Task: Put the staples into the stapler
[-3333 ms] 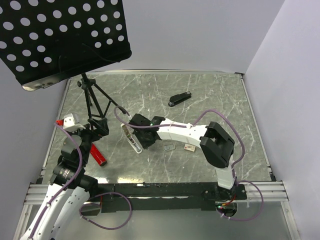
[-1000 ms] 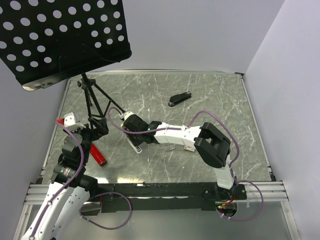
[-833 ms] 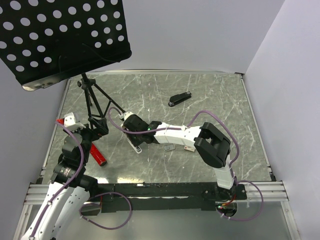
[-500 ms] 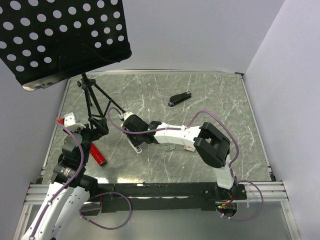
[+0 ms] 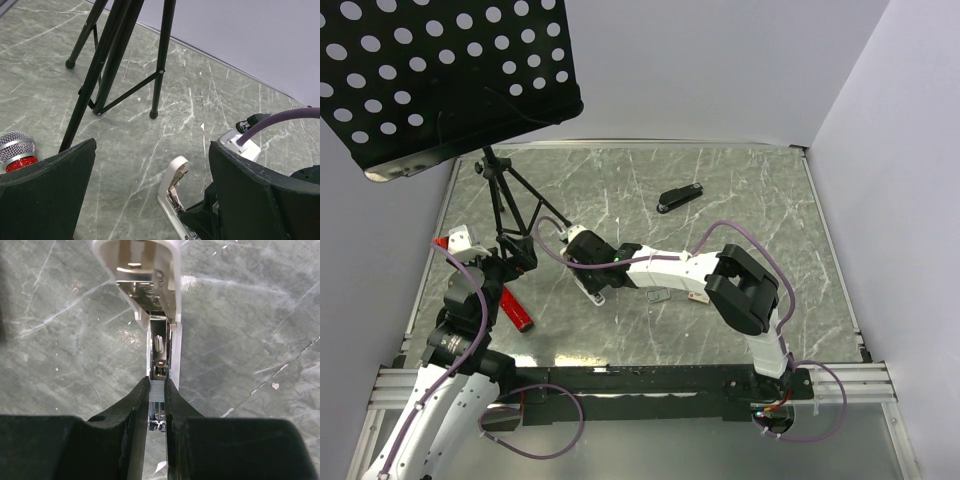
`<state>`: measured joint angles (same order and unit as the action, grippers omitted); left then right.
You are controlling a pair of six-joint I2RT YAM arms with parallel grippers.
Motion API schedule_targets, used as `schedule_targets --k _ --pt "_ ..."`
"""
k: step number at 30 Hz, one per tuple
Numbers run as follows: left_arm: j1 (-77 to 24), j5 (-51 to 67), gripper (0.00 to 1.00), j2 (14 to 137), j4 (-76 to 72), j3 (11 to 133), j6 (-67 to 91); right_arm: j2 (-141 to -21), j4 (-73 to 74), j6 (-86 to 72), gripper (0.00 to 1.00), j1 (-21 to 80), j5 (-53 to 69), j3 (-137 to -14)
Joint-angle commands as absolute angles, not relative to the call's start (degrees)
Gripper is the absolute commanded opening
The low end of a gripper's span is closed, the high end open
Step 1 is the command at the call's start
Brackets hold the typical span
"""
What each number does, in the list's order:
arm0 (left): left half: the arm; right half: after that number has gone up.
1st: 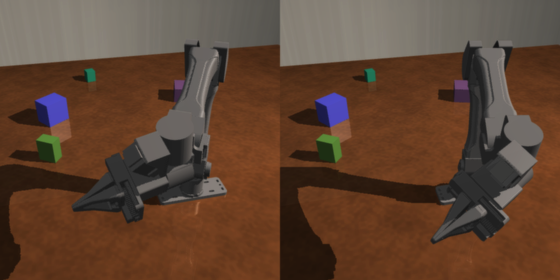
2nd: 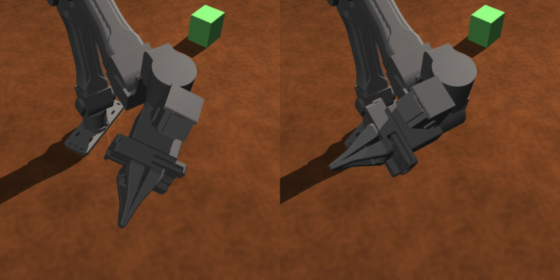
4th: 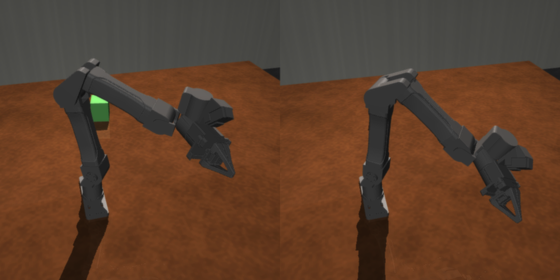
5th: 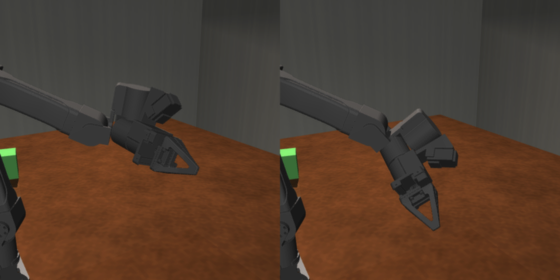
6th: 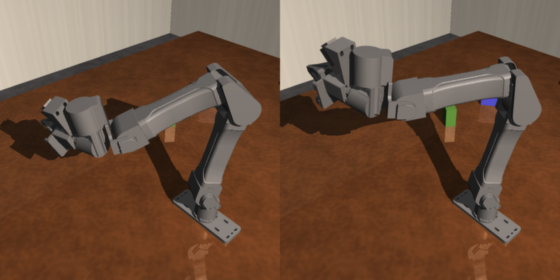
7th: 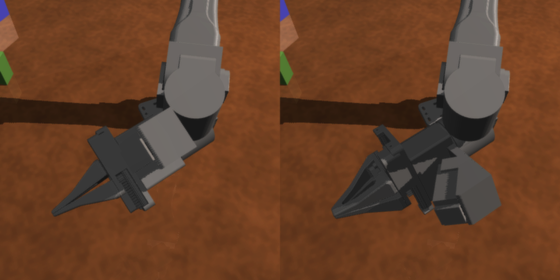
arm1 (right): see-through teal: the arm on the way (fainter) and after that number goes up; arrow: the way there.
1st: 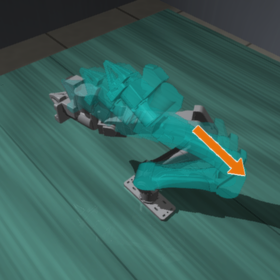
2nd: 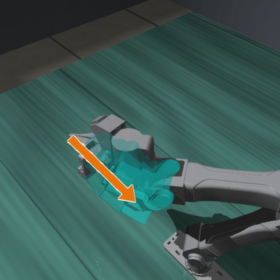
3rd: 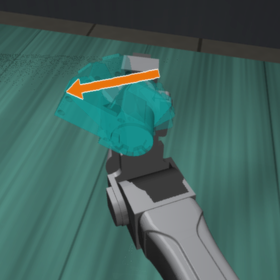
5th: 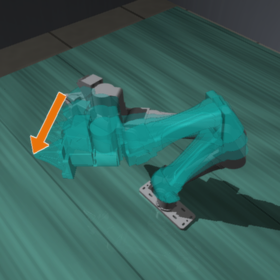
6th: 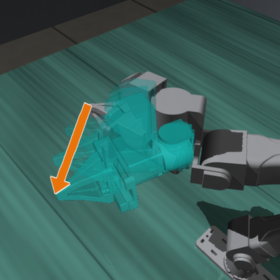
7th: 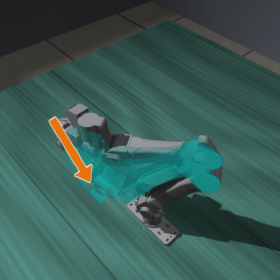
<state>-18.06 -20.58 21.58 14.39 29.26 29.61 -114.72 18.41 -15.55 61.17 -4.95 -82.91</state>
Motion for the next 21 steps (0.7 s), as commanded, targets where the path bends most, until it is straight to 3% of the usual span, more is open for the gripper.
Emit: schedule_targets --k 1,21 --pt "-17.8 -19.6 0.99 21.6 12.2 29.3 29.1 -115.0 17.6 -14.5 0.15 61.6 -6.5 -82.5" --pt "-17.8 -19.3 0.99 21.8 12.1 29.3 28.9 -111.5 15.9 -10.4 0.15 62.0 -5.0 -83.3"
